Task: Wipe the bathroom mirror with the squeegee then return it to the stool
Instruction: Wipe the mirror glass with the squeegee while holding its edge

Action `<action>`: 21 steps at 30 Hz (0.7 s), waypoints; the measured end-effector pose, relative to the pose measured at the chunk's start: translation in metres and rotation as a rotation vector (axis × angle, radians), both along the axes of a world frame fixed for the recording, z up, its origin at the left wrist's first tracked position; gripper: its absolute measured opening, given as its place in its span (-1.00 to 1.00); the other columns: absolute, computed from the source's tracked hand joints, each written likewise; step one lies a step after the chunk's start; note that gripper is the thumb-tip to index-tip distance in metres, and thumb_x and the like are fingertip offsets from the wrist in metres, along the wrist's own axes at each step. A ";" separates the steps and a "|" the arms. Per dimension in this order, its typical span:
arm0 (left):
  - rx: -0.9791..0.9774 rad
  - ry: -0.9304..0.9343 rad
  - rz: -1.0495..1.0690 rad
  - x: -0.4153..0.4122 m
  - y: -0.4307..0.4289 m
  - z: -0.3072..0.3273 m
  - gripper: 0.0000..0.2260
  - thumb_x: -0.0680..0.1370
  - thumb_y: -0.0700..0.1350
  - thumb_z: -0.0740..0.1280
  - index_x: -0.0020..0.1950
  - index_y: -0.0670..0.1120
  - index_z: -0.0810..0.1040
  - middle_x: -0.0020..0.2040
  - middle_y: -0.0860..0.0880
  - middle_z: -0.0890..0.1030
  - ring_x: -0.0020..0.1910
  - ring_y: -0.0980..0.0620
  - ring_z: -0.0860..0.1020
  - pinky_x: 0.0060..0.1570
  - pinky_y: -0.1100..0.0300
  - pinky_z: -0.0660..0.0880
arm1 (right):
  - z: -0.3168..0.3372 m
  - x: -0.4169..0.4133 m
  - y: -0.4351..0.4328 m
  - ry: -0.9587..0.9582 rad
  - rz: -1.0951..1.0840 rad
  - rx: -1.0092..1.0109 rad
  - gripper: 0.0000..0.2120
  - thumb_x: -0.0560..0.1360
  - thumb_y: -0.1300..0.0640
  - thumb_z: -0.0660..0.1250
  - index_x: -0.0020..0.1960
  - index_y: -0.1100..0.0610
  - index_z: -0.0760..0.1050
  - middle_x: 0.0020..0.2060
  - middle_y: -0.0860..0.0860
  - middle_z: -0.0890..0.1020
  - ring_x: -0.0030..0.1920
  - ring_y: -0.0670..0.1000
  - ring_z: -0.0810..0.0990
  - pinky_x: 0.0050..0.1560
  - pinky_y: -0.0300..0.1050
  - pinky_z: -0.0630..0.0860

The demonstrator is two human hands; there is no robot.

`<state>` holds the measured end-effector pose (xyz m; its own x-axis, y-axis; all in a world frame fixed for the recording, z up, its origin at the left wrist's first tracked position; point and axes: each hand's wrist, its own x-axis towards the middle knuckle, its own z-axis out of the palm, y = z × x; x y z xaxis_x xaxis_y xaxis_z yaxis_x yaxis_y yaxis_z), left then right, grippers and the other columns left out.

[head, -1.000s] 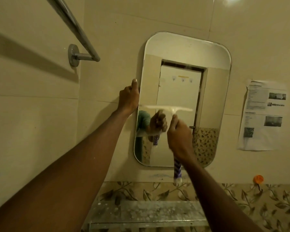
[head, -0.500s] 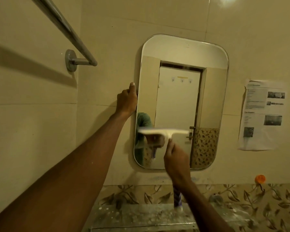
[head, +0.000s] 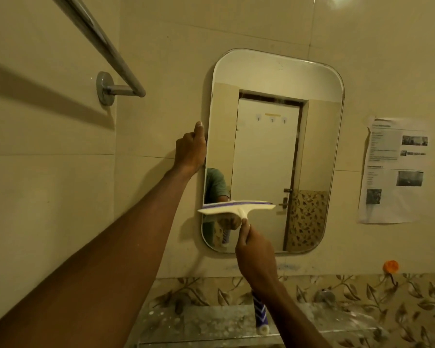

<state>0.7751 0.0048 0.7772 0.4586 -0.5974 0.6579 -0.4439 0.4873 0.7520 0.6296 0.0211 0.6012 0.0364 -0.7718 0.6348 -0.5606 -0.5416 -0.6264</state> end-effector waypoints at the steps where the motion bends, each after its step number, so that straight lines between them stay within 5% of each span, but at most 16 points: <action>1: 0.003 -0.007 -0.001 0.000 0.000 0.001 -0.54 0.64 0.12 -0.05 -0.33 -0.05 0.39 -0.15 -0.19 0.56 -0.05 -0.22 0.59 0.08 -0.13 0.54 | 0.013 -0.002 0.000 -0.040 0.027 -0.020 -0.61 0.66 -0.03 -0.03 -0.25 0.00 0.40 -0.44 -0.08 0.46 -0.48 -0.16 0.39 -0.48 -0.36 0.27; 5: 0.025 0.010 -0.040 0.003 0.001 0.001 -0.39 0.62 0.19 -0.10 -0.18 -0.24 0.52 -0.11 -0.27 0.62 -0.10 -0.21 0.61 0.02 -0.17 0.56 | 0.114 -0.013 -0.015 -0.178 0.077 -0.196 -0.59 0.68 0.00 -0.02 -0.30 0.04 0.37 -0.44 -0.06 0.44 -0.49 -0.13 0.38 -0.49 -0.32 0.32; 12: 0.055 0.032 -0.097 0.004 0.001 0.003 -0.40 0.59 0.27 -0.17 -0.13 -0.12 0.48 -0.05 -0.30 0.62 -0.04 -0.26 0.61 0.04 -0.17 0.56 | 0.257 -0.008 -0.040 -0.225 0.059 -0.350 -0.55 0.67 -0.05 -0.04 -0.31 0.05 0.35 -0.45 -0.04 0.44 -0.53 -0.16 0.41 -0.44 -0.27 0.40; 18: 0.086 0.126 -0.198 0.012 -0.004 0.006 -0.33 0.60 0.25 -0.16 0.01 -0.19 0.59 -0.15 -0.14 0.63 -0.15 -0.10 0.61 -0.14 0.03 0.60 | 0.167 -0.003 -0.029 -0.134 0.107 -0.200 -0.57 0.67 -0.08 -0.05 -0.24 0.05 0.41 -0.41 0.01 0.55 -0.50 -0.09 0.48 -0.47 -0.20 0.48; 21: 0.074 0.145 -0.231 0.012 -0.003 0.005 -0.34 0.60 0.25 -0.14 -0.01 -0.20 0.58 -0.19 -0.14 0.60 -0.12 -0.14 0.60 -0.05 -0.06 0.59 | 0.086 -0.006 -0.016 -0.110 0.082 -0.134 -0.62 0.66 -0.06 -0.02 -0.23 0.01 0.41 -0.41 -0.04 0.56 -0.53 -0.18 0.50 -0.57 -0.39 0.37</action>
<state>0.7871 0.0022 0.7822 0.3912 -0.7411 0.5456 -0.2126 0.5041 0.8371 0.6234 0.0048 0.6872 0.0200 -0.6774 0.7353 -0.4431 -0.6653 -0.6008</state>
